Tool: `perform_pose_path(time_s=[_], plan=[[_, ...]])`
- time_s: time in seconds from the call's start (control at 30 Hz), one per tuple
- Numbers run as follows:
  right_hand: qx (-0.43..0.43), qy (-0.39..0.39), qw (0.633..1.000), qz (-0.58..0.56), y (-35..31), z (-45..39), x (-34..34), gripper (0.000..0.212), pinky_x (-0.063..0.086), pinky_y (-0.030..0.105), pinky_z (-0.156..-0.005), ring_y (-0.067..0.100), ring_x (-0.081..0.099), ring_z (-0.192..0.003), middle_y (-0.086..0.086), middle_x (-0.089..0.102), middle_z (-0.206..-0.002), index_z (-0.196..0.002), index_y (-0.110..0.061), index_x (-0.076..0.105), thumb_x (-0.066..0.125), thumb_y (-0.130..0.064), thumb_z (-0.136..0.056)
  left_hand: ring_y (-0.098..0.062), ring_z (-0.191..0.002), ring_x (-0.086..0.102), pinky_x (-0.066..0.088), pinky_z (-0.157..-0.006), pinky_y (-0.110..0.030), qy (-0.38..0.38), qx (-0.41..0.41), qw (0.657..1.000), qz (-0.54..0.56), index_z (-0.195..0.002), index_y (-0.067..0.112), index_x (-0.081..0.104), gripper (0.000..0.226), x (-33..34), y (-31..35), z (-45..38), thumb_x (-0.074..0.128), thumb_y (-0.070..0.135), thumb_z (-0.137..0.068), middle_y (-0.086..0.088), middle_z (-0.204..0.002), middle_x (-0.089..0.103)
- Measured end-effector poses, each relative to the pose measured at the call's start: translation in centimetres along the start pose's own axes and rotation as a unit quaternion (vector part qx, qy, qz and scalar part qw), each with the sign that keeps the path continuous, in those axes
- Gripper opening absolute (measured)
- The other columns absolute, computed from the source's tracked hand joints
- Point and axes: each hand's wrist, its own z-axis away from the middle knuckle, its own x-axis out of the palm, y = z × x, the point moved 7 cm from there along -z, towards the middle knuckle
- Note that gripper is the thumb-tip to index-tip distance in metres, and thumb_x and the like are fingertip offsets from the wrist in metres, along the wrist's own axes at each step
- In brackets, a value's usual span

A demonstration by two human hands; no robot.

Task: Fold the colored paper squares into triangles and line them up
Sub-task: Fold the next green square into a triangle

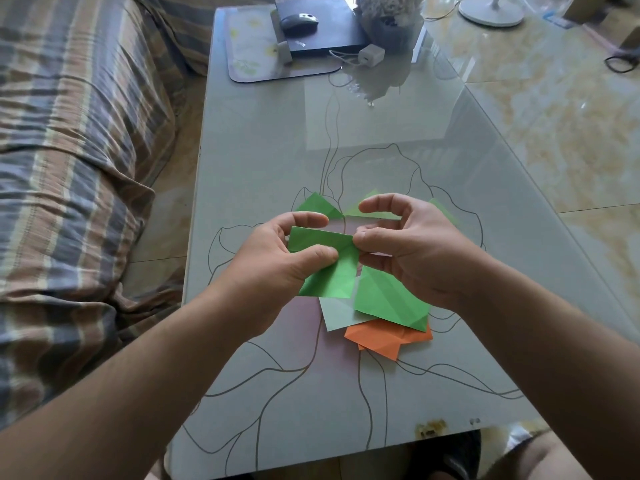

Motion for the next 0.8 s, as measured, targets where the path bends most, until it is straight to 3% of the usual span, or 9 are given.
perform_pose_path(time_s=[0.13, 0.27, 0.4, 0.57, 0.8], plan=[[0.001, -0.013, 0.999, 0.05, -0.34, 0.16, -0.13, 0.044, 0.057, 0.047, -0.097, 0.019, 0.067, -0.075, 0.003, 0.07, -0.076, -0.127, -0.012, 0.058, 0.071, 0.006, -0.09, -0.028, -0.088, 0.077, 0.061, -0.086, -0.042, 0.0, 0.001, 1.0, -0.027, -0.115, 0.019, 0.067, 0.036, -0.15, 0.16, -0.02, 0.072, -0.006, -0.089, -0.01, -0.091, 0.078], [0.009, -0.019, 0.997, 0.076, 0.26, 0.34, 0.16, 0.044, 0.055, 0.053, -0.1, 0.026, 0.064, -0.082, 0.011, 0.069, -0.085, -0.125, -0.014, 0.058, 0.071, 0.007, -0.089, -0.03, -0.09, 0.077, 0.06, -0.091, -0.048, -0.001, 0.002, 0.998, -0.065, -0.116, 0.02, 0.067, 0.036, -0.17, 0.0, 0.16, 0.073, -0.004, -0.089, -0.015, -0.099, 0.078], [-0.014, -0.011, 0.994, 0.107, -0.11, 0.22, 0.03, 0.044, 0.057, 0.045, -0.09, 0.026, 0.063, -0.079, 0.014, 0.069, -0.085, -0.12, -0.014, 0.061, 0.072, 0.01, -0.085, -0.033, -0.091, 0.077, 0.06, -0.093, -0.054, 0.001, 0.007, 0.996, -0.093, -0.115, 0.023, 0.068, 0.037, -0.29, 0.13, 0.17, 0.075, -0.002, -0.088, -0.014, -0.098, 0.078], [0.001, -0.042, 0.988, 0.15, -0.16, 0.37, 0.02, 0.046, 0.058, 0.044, -0.092, 0.025, 0.065, -0.079, 0.011, 0.069, -0.082, -0.125, -0.016, 0.06, 0.072, 0.008, -0.087, -0.032, -0.089, 0.077, 0.061, -0.091, -0.053, -0.006, 0.014, 0.992, -0.127, -0.117, 0.025, 0.067, 0.039, -0.33, 0.36, 0.33, 0.075, -0.001, -0.088, -0.012, -0.097, 0.078], [-0.014, -0.065, 0.972, 0.225, -0.29, 0.52, 0.26, 0.047, 0.038, 0.046, -0.077, 0.026, 0.06, -0.078, 0.006, 0.077, -0.084, -0.12, -0.024, 0.064, 0.075, -0.003, -0.08, -0.032, -0.089, 0.077, 0.061, -0.09, -0.053, -0.026, 0.0, 0.982, -0.187, -0.115, 0.03, 0.069, 0.041, -0.86, 0.58, 0.24, 0.078, 0.002, -0.086, -0.013, -0.101, 0.076]])
